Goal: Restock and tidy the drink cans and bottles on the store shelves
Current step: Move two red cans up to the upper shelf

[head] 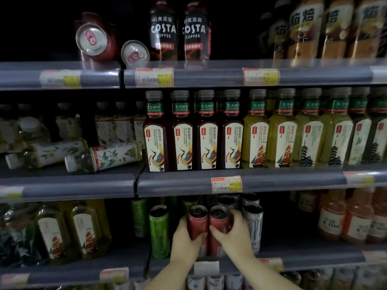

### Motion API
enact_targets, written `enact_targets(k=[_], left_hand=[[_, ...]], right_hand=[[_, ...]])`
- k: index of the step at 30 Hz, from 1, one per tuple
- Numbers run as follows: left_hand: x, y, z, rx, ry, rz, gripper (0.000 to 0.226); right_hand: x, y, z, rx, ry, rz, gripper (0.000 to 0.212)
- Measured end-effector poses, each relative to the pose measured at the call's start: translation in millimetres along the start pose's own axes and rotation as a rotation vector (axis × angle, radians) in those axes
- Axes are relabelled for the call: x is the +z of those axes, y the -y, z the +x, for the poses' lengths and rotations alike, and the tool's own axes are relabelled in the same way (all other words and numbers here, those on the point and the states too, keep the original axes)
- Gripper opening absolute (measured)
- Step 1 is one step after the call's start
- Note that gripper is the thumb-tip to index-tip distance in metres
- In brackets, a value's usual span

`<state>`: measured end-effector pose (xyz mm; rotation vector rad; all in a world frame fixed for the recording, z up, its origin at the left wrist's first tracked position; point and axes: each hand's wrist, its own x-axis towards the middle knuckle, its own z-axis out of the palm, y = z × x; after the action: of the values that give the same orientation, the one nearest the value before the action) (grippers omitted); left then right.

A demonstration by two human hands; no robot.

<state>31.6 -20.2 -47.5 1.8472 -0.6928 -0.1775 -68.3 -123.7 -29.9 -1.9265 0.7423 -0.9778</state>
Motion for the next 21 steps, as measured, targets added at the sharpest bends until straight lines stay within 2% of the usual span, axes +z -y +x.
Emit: enact_targets(k=[7, 12, 16, 21], left_hand=[[-30.2, -4.1, -28.8, 0.086, -0.143, -0.196, 0.065], [-68.1, -7.9, -65.9, 0.096, -0.129, -0.181, 0.058], [-101.2, -19.3, -99.5, 0.104, -0.17, -0.231, 0.057], [-160.1, -43.2, -129.4, 0.15, -0.296, -0.258, 0.057]], right_hand=[[-24.9, 11.4, -20.4, -0.184, 0.041, 0.16, 0.055], [-31.8, 28.3, -36.8, -0.224, 0.238, 0.25, 0.062], [-16.6, 59.1, -52.2, -0.296, 0.37, 0.36, 0.053], [15.0, 118.8, -62.5, -0.375, 0.523, 0.547, 0.032]])
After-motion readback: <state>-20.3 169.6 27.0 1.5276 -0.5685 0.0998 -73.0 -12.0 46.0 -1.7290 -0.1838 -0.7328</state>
